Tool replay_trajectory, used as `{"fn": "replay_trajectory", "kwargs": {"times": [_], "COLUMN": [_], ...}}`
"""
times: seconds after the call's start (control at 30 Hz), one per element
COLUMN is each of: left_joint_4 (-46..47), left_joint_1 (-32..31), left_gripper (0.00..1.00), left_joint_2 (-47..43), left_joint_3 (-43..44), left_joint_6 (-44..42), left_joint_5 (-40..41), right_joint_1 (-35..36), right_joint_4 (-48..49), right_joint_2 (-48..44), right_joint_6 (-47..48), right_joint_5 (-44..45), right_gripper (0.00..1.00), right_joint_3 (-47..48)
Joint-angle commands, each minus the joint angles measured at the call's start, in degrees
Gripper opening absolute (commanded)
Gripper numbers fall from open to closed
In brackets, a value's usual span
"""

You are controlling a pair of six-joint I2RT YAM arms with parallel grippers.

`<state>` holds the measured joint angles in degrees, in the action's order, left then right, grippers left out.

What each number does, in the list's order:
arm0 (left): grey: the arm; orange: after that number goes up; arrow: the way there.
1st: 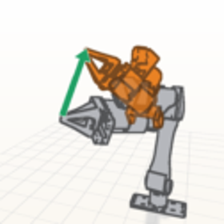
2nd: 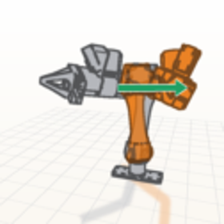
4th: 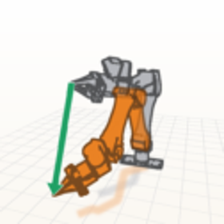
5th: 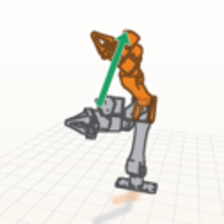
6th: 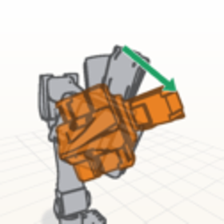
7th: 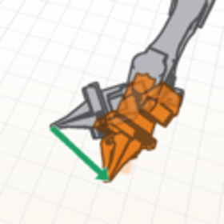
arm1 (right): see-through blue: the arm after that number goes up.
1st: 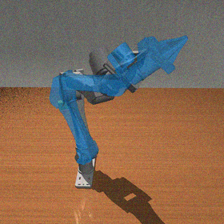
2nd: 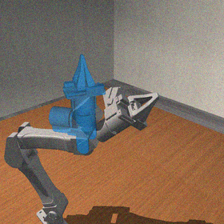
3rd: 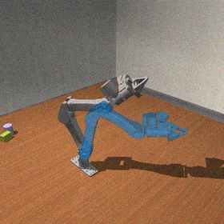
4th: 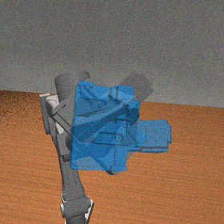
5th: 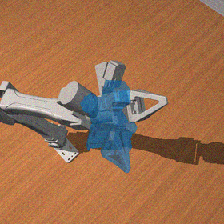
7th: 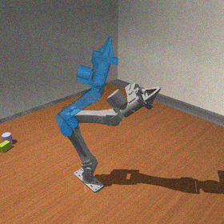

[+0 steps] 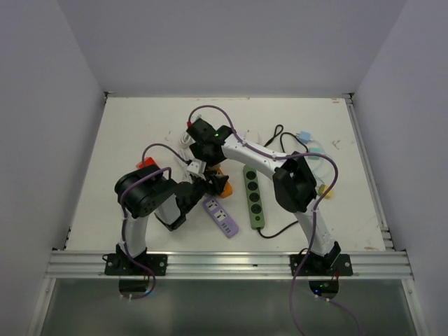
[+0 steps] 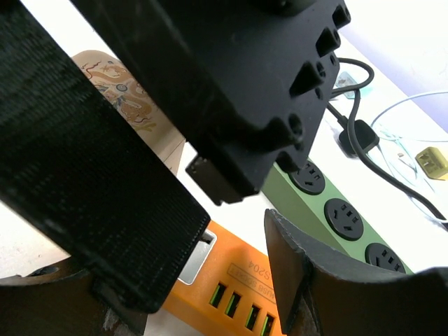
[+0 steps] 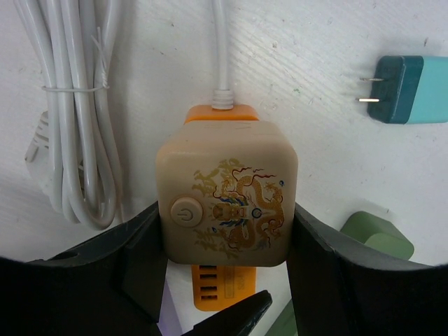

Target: Pull the plug off the socket

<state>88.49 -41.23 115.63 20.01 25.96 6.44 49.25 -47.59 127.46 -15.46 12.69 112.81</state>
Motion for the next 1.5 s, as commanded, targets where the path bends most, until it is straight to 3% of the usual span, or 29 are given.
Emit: {"fn": "replay_trajectory", "kwargs": {"times": [0.0,0.13,0.27,0.47,0.73,0.93,1.03,1.2,1.47], "left_joint_4": [-10.4,-10.7,-10.4,-10.6,-12.2,-12.3,-12.5,-12.6,-12.1], "left_joint_1": [1.8,2.0,2.8,2.9,2.9,2.9,3.0,3.0,3.0], "left_gripper": [0.66,0.66,0.66,0.66,0.66,0.66,0.66,0.66,0.67], "left_joint_2": [17.1,17.0,17.3,17.6,17.5,17.6,17.6,17.7,15.9], "left_joint_3": [-5.9,-5.9,-5.9,-5.7,-4.8,-4.9,-4.7,-4.5,-5.0], "left_joint_6": [4.8,4.9,5.1,5.0,5.2,5.3,5.2,5.2,4.6], "left_joint_5": [1.2,0.9,0.2,0.1,0.0,-0.1,-0.1,-0.3,-1.9], "right_joint_1": [4.2,-1.3,-6.1,-6.7,2.9,4.3,3.5,-2.0,-7.1], "right_joint_4": [-4.6,1.5,7.4,7.0,-2.5,-4.8,-4.9,-0.8,-0.4], "right_joint_2": [-4.0,-9.4,-13.4,-13.0,-7.9,-8.5,-10.6,-13.2,-13.4], "right_joint_6": [1.0,-2.8,-6.0,-5.5,-0.6,0.5,0.8,-0.9,-1.8], "right_joint_5": [-8.5,-26.6,-36.0,-34.5,-13.2,-7.6,-8.6,-20.7,-19.4], "right_gripper": [0.00,0.00,0.00,0.00,0.00,0.00,0.00,0.00,0.00], "right_joint_3": [2.2,-3.6,-9.2,-9.2,-0.6,0.7,0.7,-3.0,-1.4]}}
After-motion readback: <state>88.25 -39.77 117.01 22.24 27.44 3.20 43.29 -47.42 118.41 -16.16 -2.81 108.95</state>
